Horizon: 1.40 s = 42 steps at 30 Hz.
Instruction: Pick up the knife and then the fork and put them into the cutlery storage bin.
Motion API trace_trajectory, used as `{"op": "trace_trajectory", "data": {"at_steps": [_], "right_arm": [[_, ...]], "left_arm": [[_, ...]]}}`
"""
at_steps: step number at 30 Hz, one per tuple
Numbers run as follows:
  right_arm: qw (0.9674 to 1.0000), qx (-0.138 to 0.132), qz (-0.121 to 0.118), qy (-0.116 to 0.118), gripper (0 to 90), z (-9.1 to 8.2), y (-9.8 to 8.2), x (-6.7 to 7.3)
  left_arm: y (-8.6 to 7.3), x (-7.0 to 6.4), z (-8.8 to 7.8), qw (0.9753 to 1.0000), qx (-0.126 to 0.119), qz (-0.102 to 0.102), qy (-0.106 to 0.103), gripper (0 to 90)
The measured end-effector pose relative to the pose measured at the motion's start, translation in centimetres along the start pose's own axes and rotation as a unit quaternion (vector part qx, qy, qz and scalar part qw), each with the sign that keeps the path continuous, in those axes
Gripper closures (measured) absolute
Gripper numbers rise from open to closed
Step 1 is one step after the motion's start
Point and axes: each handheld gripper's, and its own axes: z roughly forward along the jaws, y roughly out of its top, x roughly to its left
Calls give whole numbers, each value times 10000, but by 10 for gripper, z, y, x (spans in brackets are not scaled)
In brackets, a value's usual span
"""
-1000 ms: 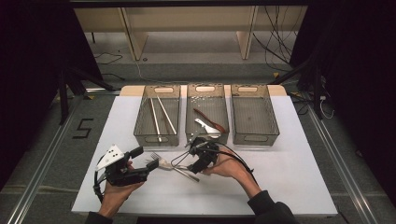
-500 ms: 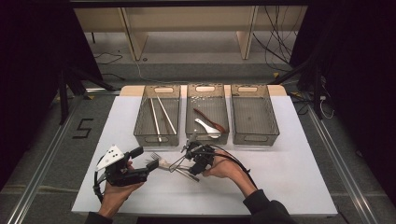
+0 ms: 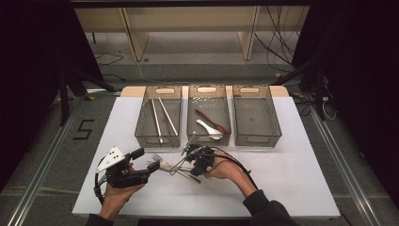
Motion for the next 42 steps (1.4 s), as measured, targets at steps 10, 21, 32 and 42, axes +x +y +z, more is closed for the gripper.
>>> {"op": "trace_trajectory", "data": {"at_steps": [10,21,32,42], "right_arm": [[9999,119,-106,4,726,0,2,3],[9986,414,-326,-2,761,-2,5,8],[9969,538,-581,-11,792,-2,7,12],[9974,582,-430,74,795,-3,8,12]], "left_arm": [[0,0,0,10000,0,2,-1,161],[0,0,0,10000,0,8,0,161],[0,0,0,10000,2,8,1,161],[0,0,0,10000,-4,9,2,161]]}}
